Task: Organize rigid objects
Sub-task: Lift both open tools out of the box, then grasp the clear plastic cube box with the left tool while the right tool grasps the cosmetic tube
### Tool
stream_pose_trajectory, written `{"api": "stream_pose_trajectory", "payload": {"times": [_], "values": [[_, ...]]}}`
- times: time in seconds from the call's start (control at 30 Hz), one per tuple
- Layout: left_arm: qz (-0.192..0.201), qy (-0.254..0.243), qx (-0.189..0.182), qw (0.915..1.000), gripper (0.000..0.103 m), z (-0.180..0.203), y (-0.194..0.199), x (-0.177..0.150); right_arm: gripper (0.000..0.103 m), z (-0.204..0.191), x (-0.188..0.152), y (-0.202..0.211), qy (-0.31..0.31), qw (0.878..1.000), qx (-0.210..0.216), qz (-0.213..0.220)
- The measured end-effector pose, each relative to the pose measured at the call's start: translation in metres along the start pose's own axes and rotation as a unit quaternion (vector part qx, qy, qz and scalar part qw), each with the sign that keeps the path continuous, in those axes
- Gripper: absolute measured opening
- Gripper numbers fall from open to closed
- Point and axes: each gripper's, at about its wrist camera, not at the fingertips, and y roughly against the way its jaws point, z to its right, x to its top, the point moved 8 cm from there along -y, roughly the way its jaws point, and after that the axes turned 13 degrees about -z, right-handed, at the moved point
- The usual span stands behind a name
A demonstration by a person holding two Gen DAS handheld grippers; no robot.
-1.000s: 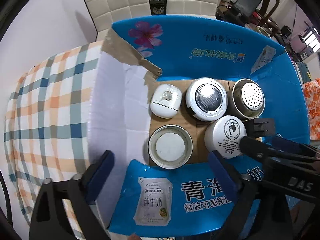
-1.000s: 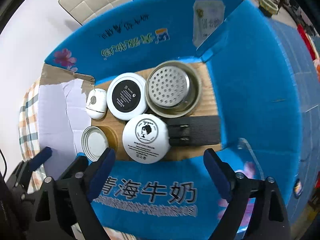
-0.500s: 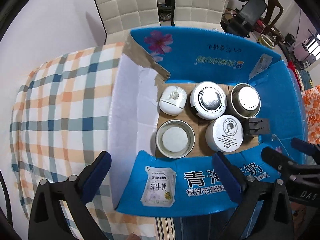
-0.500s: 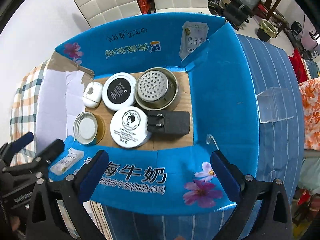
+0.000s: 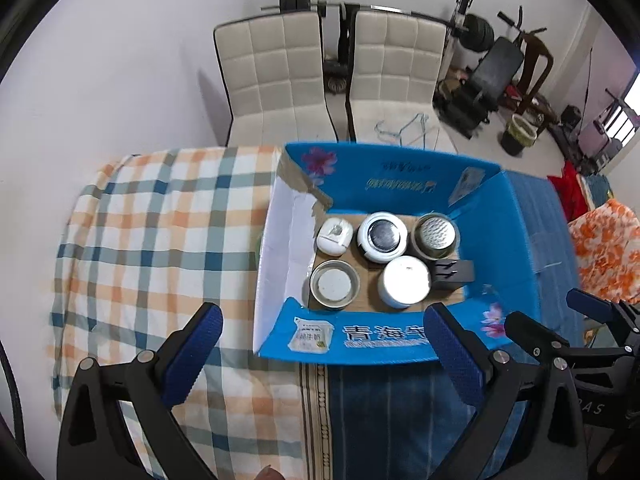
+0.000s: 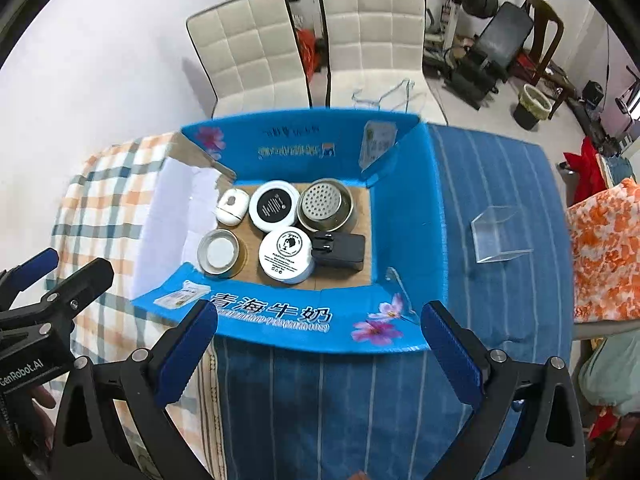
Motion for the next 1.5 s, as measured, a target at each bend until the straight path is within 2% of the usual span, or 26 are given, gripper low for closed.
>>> {"api": "stream_pose_trajectory", "payload": {"times": [0.17,0.37,0.57,0.67,0.77,0.9,1.03,1.1,1.17,1.2,1.23,1.27,1.3,1.33,1.37,1.5], "values": [[0.029,-0.007,0.003,0.9996,0.103,0.012,0.039,-0.011,0.103,0.007,-0.015,0.038,0.004,1.000,0.016,0.021],[0.050,-0.014,-0.002,0.9987,0.103,0.033,0.068,-0.018,0.103,0.028,-0.030,0.070,-0.002,0.999,0.030,0.037],[0.048,-0.035,-0.010,0.9982,0.103,0.077,0.068,-0.022,0.103,0.094,-0.042,0.073,-0.042,0.999,0.009,0.026],[0.031,-0.049,-0.011,0.9983,0.103,0.108,0.047,-0.024,0.103,0.152,-0.052,0.052,-0.075,0.997,-0.029,-0.005],[0.017,-0.060,-0.008,0.9980,0.103,0.143,0.020,-0.027,0.103,0.218,-0.072,0.008,-0.104,0.991,-0.062,-0.058],[-0.026,-0.084,0.001,0.9962,0.103,0.195,-0.034,-0.040,0.103,0.275,-0.100,-0.058,-0.113,0.982,-0.078,-0.131],[-0.063,-0.114,0.008,0.9915,0.103,0.238,-0.075,-0.057,0.103,0.306,-0.126,-0.119,-0.104,0.972,-0.097,-0.185],[-0.074,-0.126,0.017,0.9892,0.103,0.253,-0.088,-0.062,0.095,0.317,-0.141,-0.146,-0.100,0.965,-0.105,-0.218],[-0.084,-0.136,0.023,0.9868,0.103,0.266,-0.097,-0.067,0.072,0.323,-0.152,-0.164,-0.097,0.961,-0.111,-0.235],[-0.088,-0.139,0.025,0.9861,0.103,0.271,-0.099,-0.069,0.072,0.325,-0.154,-0.167,-0.100,0.963,-0.102,-0.228],[-0.090,-0.142,0.027,0.9854,0.103,0.276,-0.101,-0.070,0.065,0.327,-0.154,-0.166,-0.105,0.966,-0.093,-0.215],[-0.092,-0.144,0.029,0.9849,0.103,0.280,-0.103,-0.071,0.050,0.326,-0.156,-0.166,-0.107,0.968,-0.082,-0.213],[-0.093,-0.145,0.031,0.9845,0.103,0.284,-0.103,-0.071,0.041,0.324,-0.157,-0.165,-0.113,0.968,-0.065,-0.212],[-0.094,-0.145,0.032,0.9845,0.103,0.285,-0.105,-0.070,0.032,0.324,-0.158,-0.164,-0.111,0.968,-0.077,-0.211],[-0.095,-0.144,0.031,0.9845,0.103,0.288,-0.106,-0.069,0.028,0.323,-0.158,-0.164,-0.107,0.969,-0.082,-0.208],[-0.098,-0.139,0.031,0.9849,0.103,0.299,-0.106,-0.059,0.027,0.323,-0.149,-0.155,-0.126,0.972,-0.059,-0.192]]}}
